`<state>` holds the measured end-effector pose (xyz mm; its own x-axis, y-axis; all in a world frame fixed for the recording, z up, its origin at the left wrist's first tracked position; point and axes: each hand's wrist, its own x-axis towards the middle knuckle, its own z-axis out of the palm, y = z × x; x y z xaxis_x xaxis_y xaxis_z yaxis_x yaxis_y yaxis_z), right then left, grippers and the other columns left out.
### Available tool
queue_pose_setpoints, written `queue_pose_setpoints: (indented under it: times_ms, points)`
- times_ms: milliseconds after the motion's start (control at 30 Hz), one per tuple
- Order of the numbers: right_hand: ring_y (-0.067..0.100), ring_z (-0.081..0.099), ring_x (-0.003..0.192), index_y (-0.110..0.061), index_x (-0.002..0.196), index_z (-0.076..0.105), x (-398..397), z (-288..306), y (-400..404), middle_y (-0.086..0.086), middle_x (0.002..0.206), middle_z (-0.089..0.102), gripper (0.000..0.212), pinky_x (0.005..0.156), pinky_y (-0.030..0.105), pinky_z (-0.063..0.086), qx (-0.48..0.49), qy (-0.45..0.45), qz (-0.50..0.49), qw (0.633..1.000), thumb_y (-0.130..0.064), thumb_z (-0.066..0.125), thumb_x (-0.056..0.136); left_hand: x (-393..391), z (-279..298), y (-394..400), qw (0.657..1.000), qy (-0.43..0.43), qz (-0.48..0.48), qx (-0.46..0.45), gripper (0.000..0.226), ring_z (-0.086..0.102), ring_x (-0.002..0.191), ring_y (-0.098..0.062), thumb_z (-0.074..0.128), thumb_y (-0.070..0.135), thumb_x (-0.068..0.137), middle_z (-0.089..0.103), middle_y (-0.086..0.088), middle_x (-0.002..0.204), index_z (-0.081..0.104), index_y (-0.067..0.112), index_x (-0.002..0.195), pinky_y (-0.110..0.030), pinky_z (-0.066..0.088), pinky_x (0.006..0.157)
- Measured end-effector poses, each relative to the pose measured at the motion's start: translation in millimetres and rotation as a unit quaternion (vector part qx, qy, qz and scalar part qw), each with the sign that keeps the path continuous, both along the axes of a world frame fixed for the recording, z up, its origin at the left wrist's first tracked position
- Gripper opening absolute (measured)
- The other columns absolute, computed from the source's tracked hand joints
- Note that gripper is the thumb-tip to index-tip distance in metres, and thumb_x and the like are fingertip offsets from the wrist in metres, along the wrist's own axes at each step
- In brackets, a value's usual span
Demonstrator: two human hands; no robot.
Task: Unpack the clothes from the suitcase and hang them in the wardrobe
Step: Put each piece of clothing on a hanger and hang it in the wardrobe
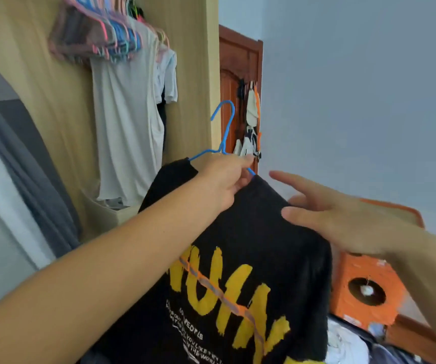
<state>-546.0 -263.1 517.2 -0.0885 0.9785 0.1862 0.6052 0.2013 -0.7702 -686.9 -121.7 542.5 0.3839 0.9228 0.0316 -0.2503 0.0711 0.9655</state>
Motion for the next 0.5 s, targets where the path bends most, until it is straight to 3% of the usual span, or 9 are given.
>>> queue_pose_setpoints:
  times_ms: [100, 167, 333, 400, 500]
  points:
    - [-0.005, 0.047, 0.131, -0.054, 0.143, 0.041, 8, 46, 17, -0.026, 0.144, 0.049, 0.047, 0.114, 0.036, 0.04, 0.065, -0.149, 0.018, 0.986, -0.036, 0.054, 0.101, 9, 66, 12, 0.998, 0.013, -0.017, 0.064, 0.01, 0.044, 0.058, -0.009, 0.06, 0.005, 0.1, 0.048, -0.003, 0.073, 0.056, 0.009, 0.092, -0.018, 0.041, 0.045]
    - [-0.005, 0.05, 0.128, -0.054, 0.137, 0.049, 13, 77, 30, -0.027, 0.14, 0.052, 0.042, 0.113, 0.034, 0.041, 0.08, -0.142, 0.025, 0.986, -0.037, 0.057, 0.1, 7, 109, 17, 0.996, 0.011, -0.02, 0.092, 0.01, 0.045, 0.057, -0.011, 0.053, 0.006, 0.103, 0.046, -0.005, 0.074, 0.052, 0.008, 0.093, -0.019, 0.039, 0.043]
    - [-0.005, 0.061, 0.113, -0.051, 0.139, 0.049, 12, 148, 68, -0.029, 0.127, 0.062, 0.057, 0.099, 0.025, 0.052, 0.218, -0.112, 0.038, 0.969, -0.009, 0.053, 0.101, -18, 201, 32, 0.976, 0.048, 0.014, 0.21, 0.015, 0.047, 0.054, -0.012, 0.046, 0.016, 0.107, 0.048, -0.004, 0.076, 0.052, 0.009, 0.096, -0.019, 0.04, 0.042]
    - [-0.008, 0.062, 0.108, -0.053, 0.137, 0.051, 6, 173, 87, -0.031, 0.125, 0.061, 0.057, 0.094, 0.022, 0.054, 0.27, -0.094, 0.051, 0.957, -0.009, 0.054, 0.1, -36, 228, 37, 0.944, 0.129, 0.062, 0.298, 0.017, 0.051, 0.053, -0.012, 0.051, 0.026, 0.106, 0.053, -0.004, 0.08, 0.055, 0.011, 0.098, -0.022, 0.042, 0.045]
    - [-0.003, 0.068, 0.097, -0.053, 0.132, 0.056, -11, 205, 121, -0.03, 0.113, 0.067, 0.056, 0.085, 0.022, 0.056, 0.294, -0.018, 0.103, 0.95, -0.01, 0.063, 0.096, -85, 252, 46, 0.855, 0.248, 0.215, 0.401, 0.023, 0.056, 0.052, -0.013, 0.053, 0.036, 0.104, 0.06, -0.004, 0.091, 0.059, 0.014, 0.104, -0.024, 0.042, 0.047]
